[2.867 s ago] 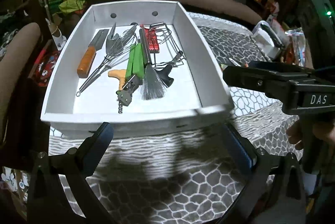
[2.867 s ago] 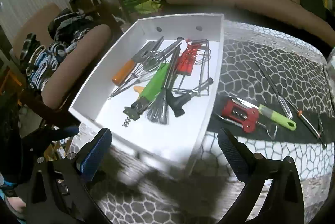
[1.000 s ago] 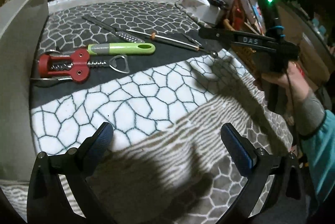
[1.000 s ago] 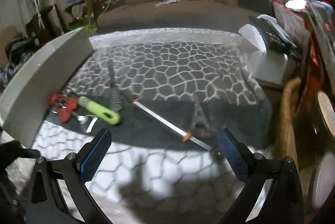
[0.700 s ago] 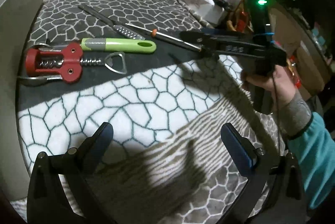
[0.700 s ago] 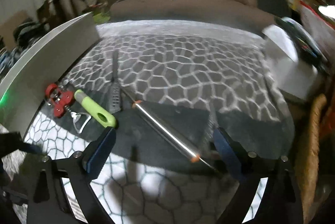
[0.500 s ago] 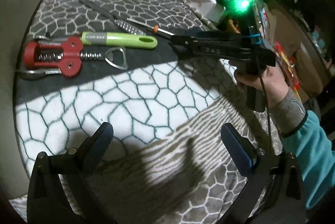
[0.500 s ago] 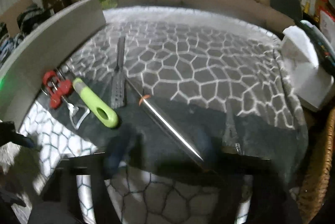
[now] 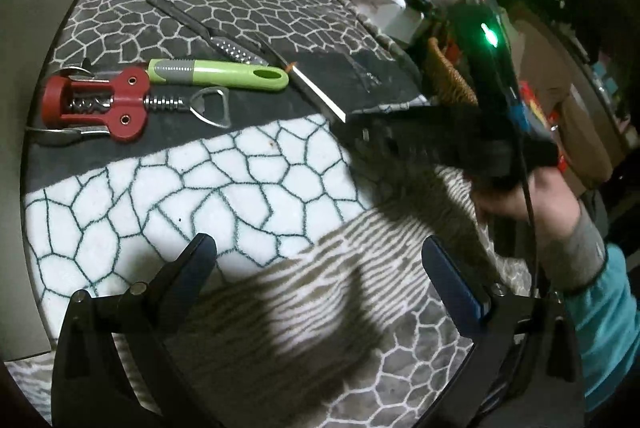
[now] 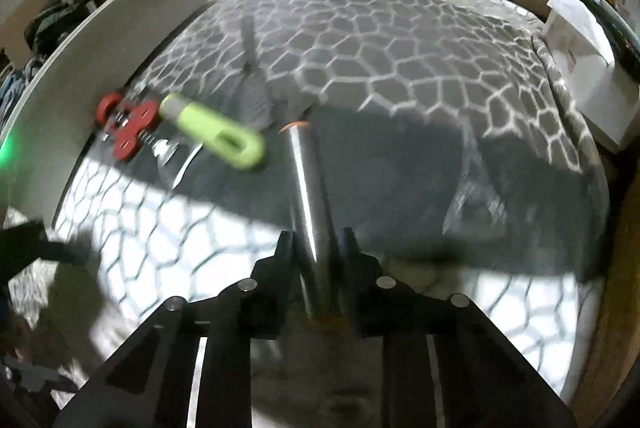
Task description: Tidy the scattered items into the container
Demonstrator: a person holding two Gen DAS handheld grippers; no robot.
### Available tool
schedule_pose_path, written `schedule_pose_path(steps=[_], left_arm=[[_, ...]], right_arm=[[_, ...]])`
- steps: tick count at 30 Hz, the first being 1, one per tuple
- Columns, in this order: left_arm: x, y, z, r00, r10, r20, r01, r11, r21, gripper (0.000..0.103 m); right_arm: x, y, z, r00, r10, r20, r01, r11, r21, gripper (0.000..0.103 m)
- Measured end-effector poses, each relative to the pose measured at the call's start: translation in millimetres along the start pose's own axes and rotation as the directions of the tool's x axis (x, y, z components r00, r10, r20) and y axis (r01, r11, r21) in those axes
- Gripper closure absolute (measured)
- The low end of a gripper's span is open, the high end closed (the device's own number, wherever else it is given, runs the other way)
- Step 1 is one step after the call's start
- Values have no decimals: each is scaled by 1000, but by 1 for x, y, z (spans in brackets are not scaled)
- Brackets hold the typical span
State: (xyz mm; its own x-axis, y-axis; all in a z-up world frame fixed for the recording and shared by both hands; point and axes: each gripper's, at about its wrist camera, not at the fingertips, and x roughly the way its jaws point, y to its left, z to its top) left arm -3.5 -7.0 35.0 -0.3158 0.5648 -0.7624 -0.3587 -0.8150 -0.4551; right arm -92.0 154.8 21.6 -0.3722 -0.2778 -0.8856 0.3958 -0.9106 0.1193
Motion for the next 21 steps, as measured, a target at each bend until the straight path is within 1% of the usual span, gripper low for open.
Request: schedule_pose_path(steps=[4,7,11,15,17,19,20,21], left_arm=[[-5,4,3,1000,0,20,1,1000,-26,0],[-6,12,4,999,-19,26,21,997,-79,0],[1,23,3,998,-53,24,56,987,-150,0],[15,23,-4,999,-33,-12,31,987,-155,0],[17,15,-7,1000,2,-11,-3,994,-111,1],[20,5,-10,998,64,-23,-65,997,-48,5],[22,1,-11,995,100,-25,-101,995,-17,11],[23,-4,-13,990,141,-23,-141,990,19,22]], right_arm=[[-11,20,-27,1000,22,0,-22,999,28,84],[-22,34,-49,999,40,-5,-39,998,48,83],[-33,68,-79,998,66,-22,-65,998,27,82],[-41,99,-105,994,112,-9,-112,993,26,81],[-43,111,-113,990,143,-3,-143,989,31,81],[-45,120,-121,988,155,8,-155,987,43,81],[-47,123,-126,989,147,17,-148,987,55,81],[-48,123,-129,990,139,24,-141,988,70,81]])
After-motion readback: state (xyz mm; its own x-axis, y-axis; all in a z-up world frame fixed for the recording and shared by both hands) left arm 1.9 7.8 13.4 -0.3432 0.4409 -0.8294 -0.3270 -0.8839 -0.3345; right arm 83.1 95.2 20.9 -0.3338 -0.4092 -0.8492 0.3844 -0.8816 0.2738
